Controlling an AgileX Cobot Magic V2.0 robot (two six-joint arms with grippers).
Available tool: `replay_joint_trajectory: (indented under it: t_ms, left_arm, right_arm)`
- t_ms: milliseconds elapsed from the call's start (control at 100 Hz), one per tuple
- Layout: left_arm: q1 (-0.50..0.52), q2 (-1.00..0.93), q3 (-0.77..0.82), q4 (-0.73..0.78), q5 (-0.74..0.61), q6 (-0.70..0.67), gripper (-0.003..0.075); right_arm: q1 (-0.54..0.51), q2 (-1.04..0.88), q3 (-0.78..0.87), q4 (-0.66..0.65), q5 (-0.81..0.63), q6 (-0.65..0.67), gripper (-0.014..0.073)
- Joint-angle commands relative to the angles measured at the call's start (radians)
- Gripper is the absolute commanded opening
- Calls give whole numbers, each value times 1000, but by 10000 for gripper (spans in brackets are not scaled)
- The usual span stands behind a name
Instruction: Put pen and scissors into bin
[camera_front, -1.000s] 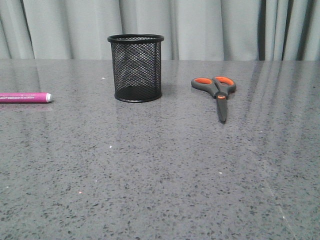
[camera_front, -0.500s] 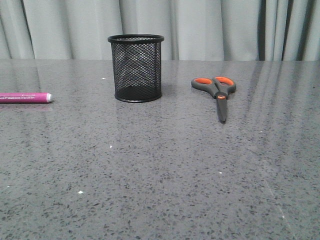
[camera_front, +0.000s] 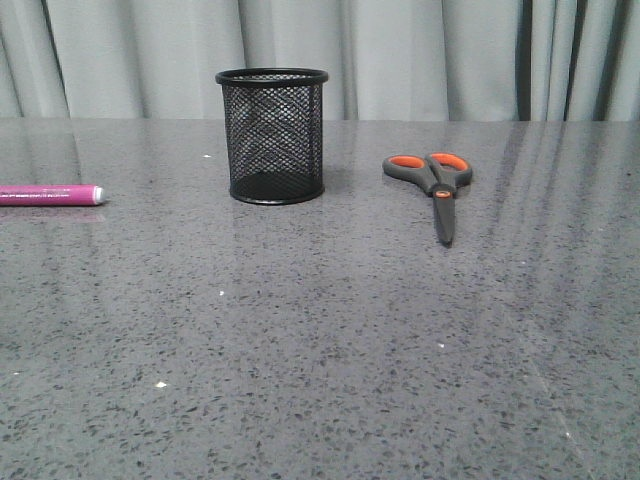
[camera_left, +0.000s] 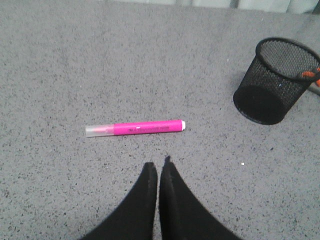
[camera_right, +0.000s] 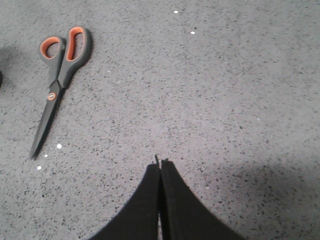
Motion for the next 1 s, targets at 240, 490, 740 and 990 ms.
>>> replay_joint_trajectory:
  t_ms: [240, 490, 740, 990]
  left_arm:
    - [-7, 88, -36, -38, -54, 83, 51]
    - [-7, 150, -43, -154, -50, 236, 400]
    - [-7, 300, -203, -154, 91, 374, 368]
    - [-7, 544, -438, -143, 332, 613, 368]
  right_arm:
    - [33, 23, -45, 41, -49, -51, 151]
    - [33, 23, -45, 41, -49, -53, 271]
    - [33, 23, -45, 41, -46, -53, 271]
    - [33, 23, -45, 41, -30, -65, 271]
